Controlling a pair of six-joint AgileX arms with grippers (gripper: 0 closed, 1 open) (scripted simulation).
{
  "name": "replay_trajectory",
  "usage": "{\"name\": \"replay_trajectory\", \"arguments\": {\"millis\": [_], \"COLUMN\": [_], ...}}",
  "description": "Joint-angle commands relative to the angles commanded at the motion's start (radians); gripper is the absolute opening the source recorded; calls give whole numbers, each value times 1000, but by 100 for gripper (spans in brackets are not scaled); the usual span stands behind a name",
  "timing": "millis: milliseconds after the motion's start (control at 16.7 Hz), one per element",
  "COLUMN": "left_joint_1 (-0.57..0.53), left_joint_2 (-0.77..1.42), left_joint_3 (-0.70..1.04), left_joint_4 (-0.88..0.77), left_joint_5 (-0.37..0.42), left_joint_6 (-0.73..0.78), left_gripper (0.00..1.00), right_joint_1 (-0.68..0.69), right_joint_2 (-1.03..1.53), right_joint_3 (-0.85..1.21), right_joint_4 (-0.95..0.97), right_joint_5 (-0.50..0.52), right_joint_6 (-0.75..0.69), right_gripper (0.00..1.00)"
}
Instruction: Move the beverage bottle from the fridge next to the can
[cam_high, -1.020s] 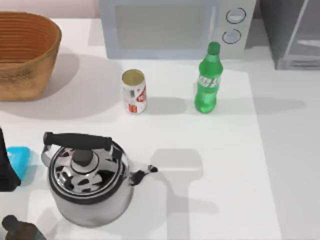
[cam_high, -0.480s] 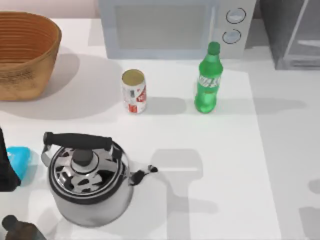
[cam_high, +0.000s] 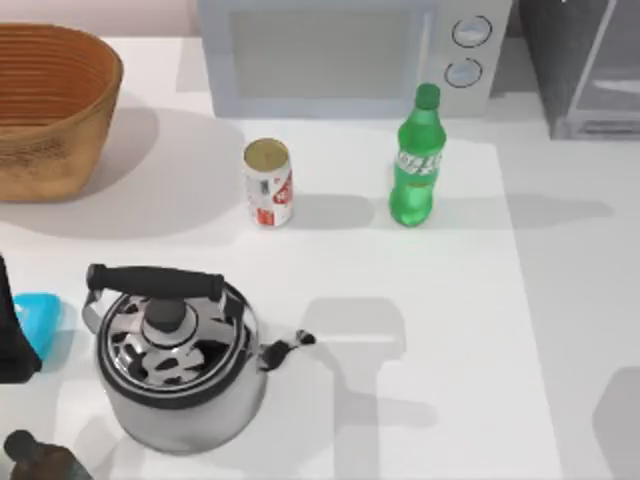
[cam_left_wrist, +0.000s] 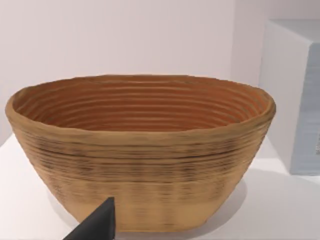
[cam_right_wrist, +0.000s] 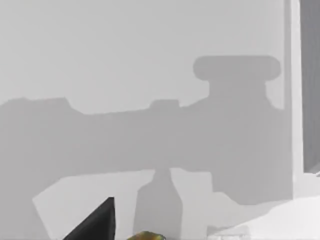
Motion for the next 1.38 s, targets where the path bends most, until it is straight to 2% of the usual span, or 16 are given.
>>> {"name": "replay_trajectory", "arguments": {"millis": [300, 420, 600, 1080, 1200, 1380], "left_joint_1": [0, 0, 0, 0, 0, 0], "left_joint_2": [0, 0, 0, 0, 0, 0], "left_joint_3": [0, 0, 0, 0, 0, 0], "left_joint_4": [0, 0, 0, 0, 0, 0], "left_joint_5": [0, 0, 0, 0, 0, 0], "left_joint_6": [0, 0, 0, 0, 0, 0], "left_gripper": [100, 100, 100, 100, 100, 100], "right_joint_1": [-327, -394, -438, -414, -365, -256], "right_joint_2": [416, 512, 580, 586, 591, 599], "right_joint_3": [115, 144, 166, 163, 160, 154], "right_joint_4": [-4, -5, -7, 21, 82, 235], "right_joint_5": [-150, -185, -212, -210, -202, -180], "right_joint_6": [-431, -539, -622, -595, -522, -336], "right_gripper": [100, 100, 100, 100, 100, 100]}}
